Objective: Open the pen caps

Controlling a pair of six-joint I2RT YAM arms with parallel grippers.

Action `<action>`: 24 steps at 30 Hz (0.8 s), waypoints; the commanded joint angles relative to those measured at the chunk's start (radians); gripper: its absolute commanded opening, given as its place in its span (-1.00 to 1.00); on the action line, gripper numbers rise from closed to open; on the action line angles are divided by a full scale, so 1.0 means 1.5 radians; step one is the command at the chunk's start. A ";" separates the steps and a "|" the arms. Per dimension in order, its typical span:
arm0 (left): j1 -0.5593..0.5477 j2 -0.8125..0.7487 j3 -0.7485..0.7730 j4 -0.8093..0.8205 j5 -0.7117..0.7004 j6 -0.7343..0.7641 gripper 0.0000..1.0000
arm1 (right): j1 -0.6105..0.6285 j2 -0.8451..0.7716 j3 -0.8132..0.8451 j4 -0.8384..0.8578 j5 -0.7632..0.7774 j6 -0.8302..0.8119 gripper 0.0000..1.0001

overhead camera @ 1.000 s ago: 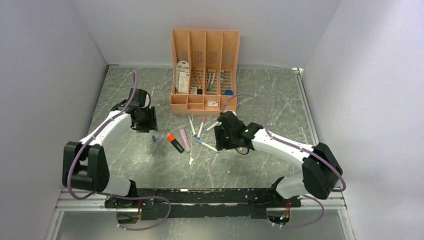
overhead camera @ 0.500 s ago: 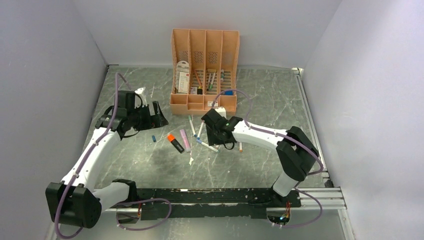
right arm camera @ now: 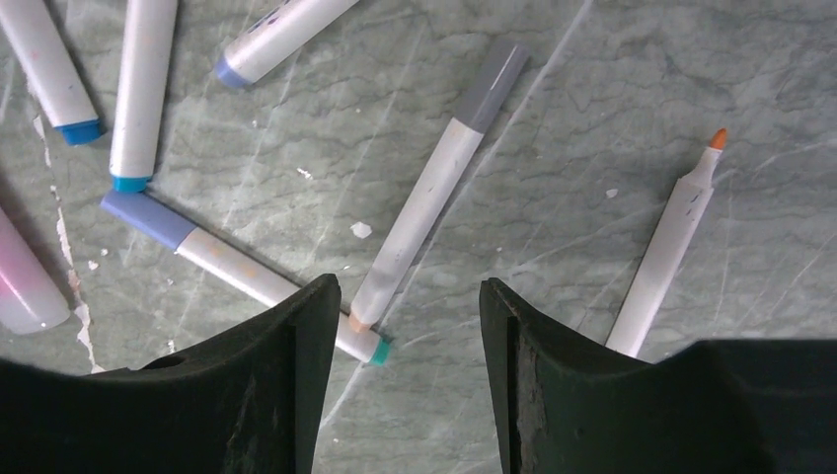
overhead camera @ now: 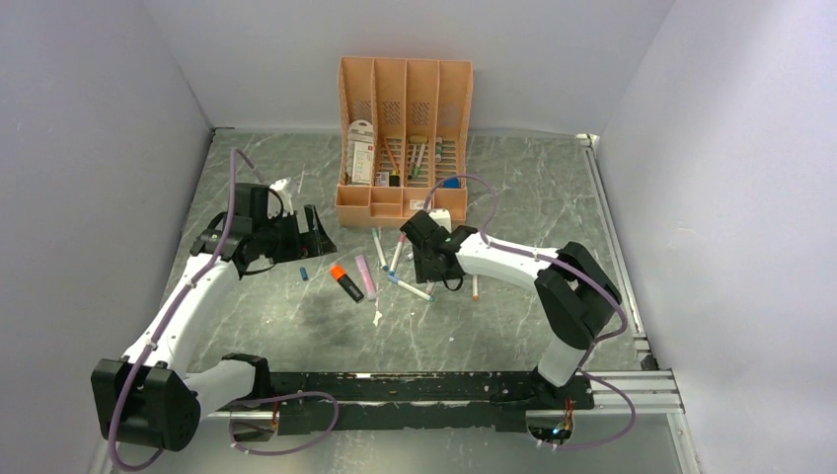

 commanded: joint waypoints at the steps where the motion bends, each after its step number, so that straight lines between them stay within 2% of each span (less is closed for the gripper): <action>1: 0.005 0.017 0.018 0.011 0.023 -0.001 0.99 | -0.020 0.012 -0.004 0.005 -0.005 -0.008 0.08; 10: 0.005 0.060 0.052 0.006 -0.009 -0.036 1.00 | -0.076 -0.012 0.036 -0.044 -0.069 -0.037 0.09; 18: 0.005 0.160 0.168 -0.077 -0.047 -0.072 1.00 | -0.098 -0.036 0.126 -0.146 -0.118 -0.030 0.25; 24: 0.004 0.161 0.189 -0.068 -0.042 -0.113 1.00 | -0.108 -0.036 0.148 -0.177 -0.130 -0.037 0.25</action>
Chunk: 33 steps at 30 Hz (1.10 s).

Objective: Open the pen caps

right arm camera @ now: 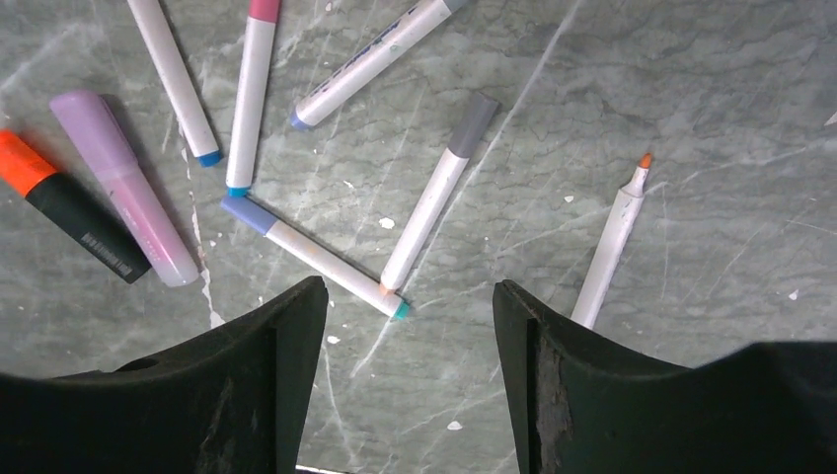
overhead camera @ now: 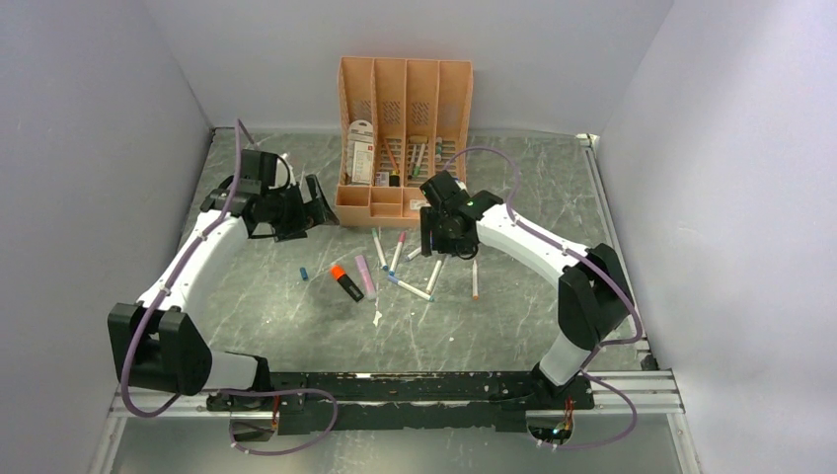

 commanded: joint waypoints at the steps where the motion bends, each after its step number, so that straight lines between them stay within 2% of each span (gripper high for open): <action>1: 0.003 -0.013 0.014 -0.004 -0.007 -0.040 1.00 | -0.007 -0.013 0.004 -0.038 -0.012 -0.009 0.25; 12: -0.024 -0.134 -0.209 0.203 0.033 -0.030 1.00 | 0.007 -0.127 -0.212 0.172 0.030 -0.037 0.30; 18: -0.056 -0.137 -0.214 0.181 0.030 -0.033 0.99 | 0.018 -0.204 -0.252 0.133 0.038 -0.009 0.33; 22: -0.084 -0.146 -0.249 0.236 0.053 -0.087 1.00 | 0.018 -0.232 -0.259 0.103 0.053 0.015 0.33; 27: -0.172 -0.148 -0.247 0.270 -0.001 -0.117 0.99 | 0.029 -0.289 -0.246 0.059 0.080 0.033 0.33; 33: -0.225 -0.143 -0.298 0.350 -0.006 -0.146 1.00 | 0.033 -0.329 -0.259 0.032 0.099 0.048 0.34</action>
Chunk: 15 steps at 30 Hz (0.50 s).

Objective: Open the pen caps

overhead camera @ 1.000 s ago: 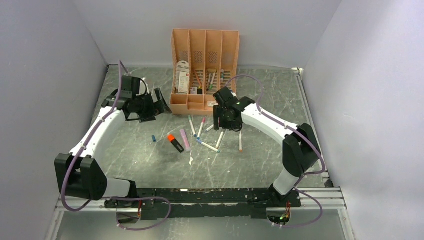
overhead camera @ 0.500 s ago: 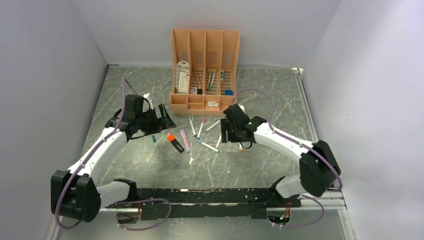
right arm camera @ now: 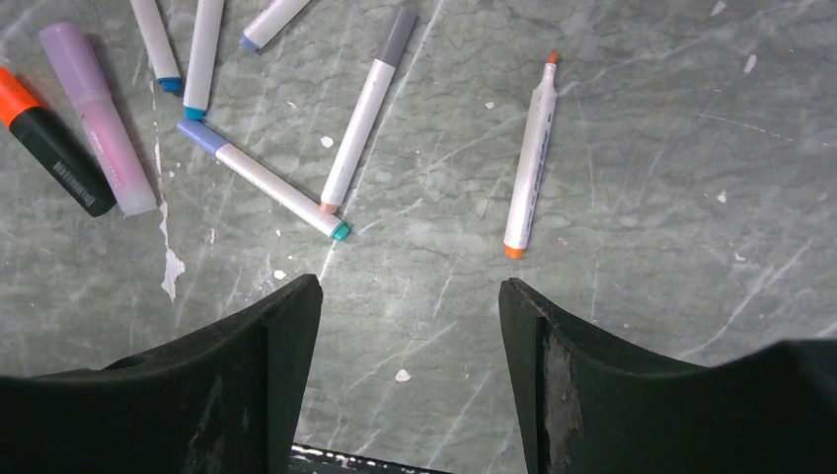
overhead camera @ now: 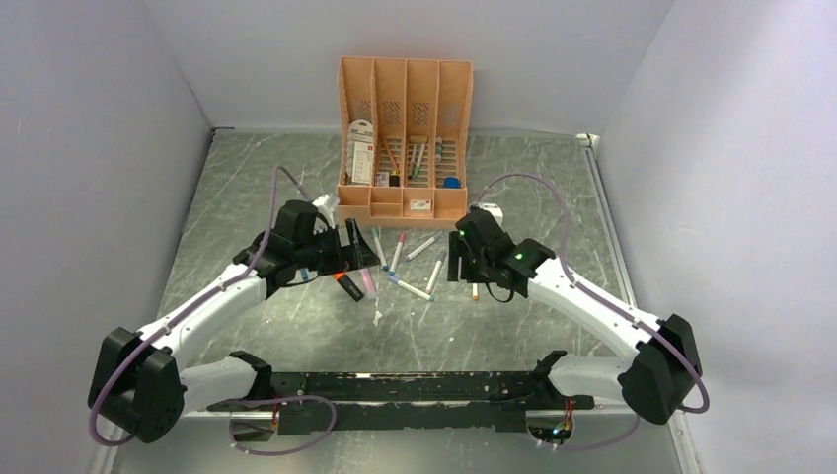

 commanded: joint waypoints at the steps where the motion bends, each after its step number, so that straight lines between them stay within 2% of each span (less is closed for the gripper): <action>1: -0.031 -0.002 -0.035 0.080 -0.017 -0.031 1.00 | 0.005 -0.024 -0.006 -0.030 0.034 0.023 0.34; 8: -0.052 0.056 0.031 0.007 -0.017 0.025 1.00 | 0.005 0.013 -0.012 0.010 0.013 0.019 0.35; 15: -0.054 0.002 0.020 0.008 0.015 0.001 1.00 | 0.016 0.104 0.028 0.047 0.016 0.018 0.34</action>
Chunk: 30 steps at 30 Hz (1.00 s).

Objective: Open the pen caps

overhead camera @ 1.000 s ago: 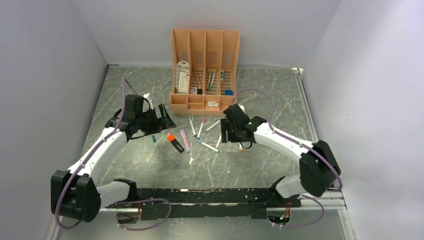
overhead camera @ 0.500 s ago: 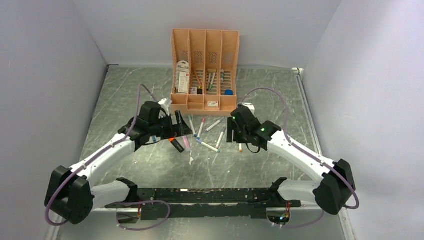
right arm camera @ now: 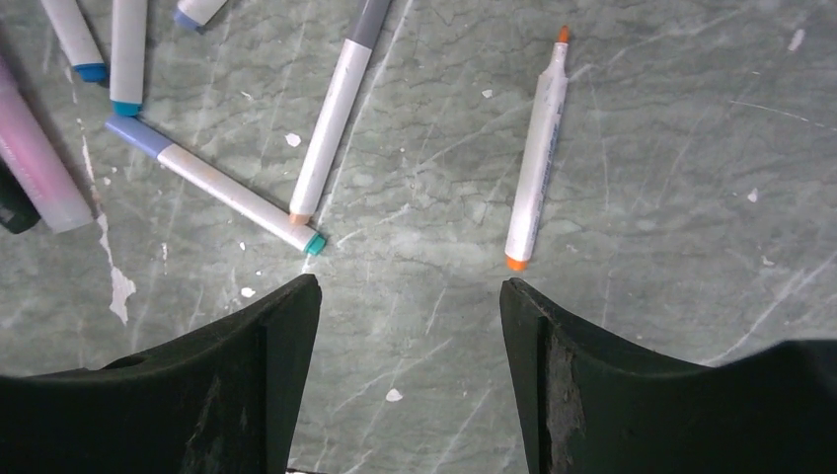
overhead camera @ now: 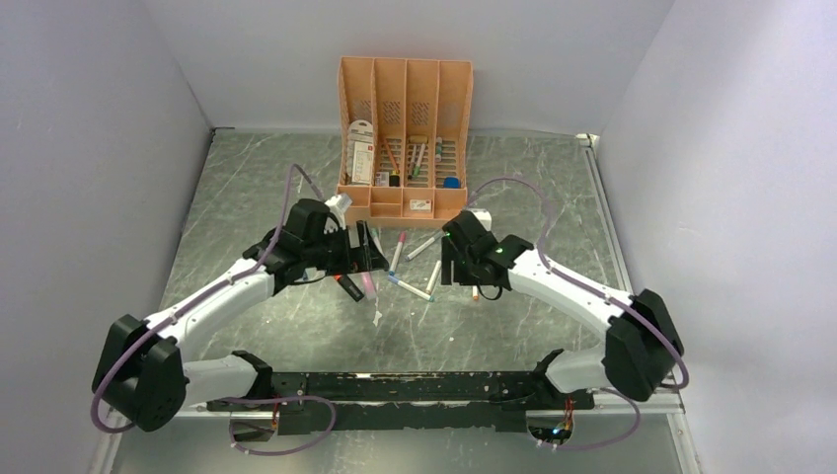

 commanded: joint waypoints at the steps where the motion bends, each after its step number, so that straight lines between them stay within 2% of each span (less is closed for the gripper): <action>1: -0.007 -0.053 -0.001 -0.008 0.021 -0.007 0.99 | 0.013 0.053 0.041 0.036 0.010 0.006 0.33; 8: -0.008 -0.161 -0.023 -0.084 0.017 -0.027 1.00 | 0.045 0.169 0.105 0.044 0.029 0.030 0.22; 16: -0.008 -0.234 -0.008 -0.200 0.001 0.008 1.00 | 0.048 0.242 0.131 0.033 0.027 0.093 0.08; 24: -0.006 -0.256 0.007 -0.225 -0.004 0.046 1.00 | 0.062 0.292 0.137 0.020 0.042 0.159 0.03; 30: -0.006 -0.253 -0.017 -0.193 0.016 0.053 1.00 | 0.062 0.328 0.143 0.022 0.060 0.182 0.01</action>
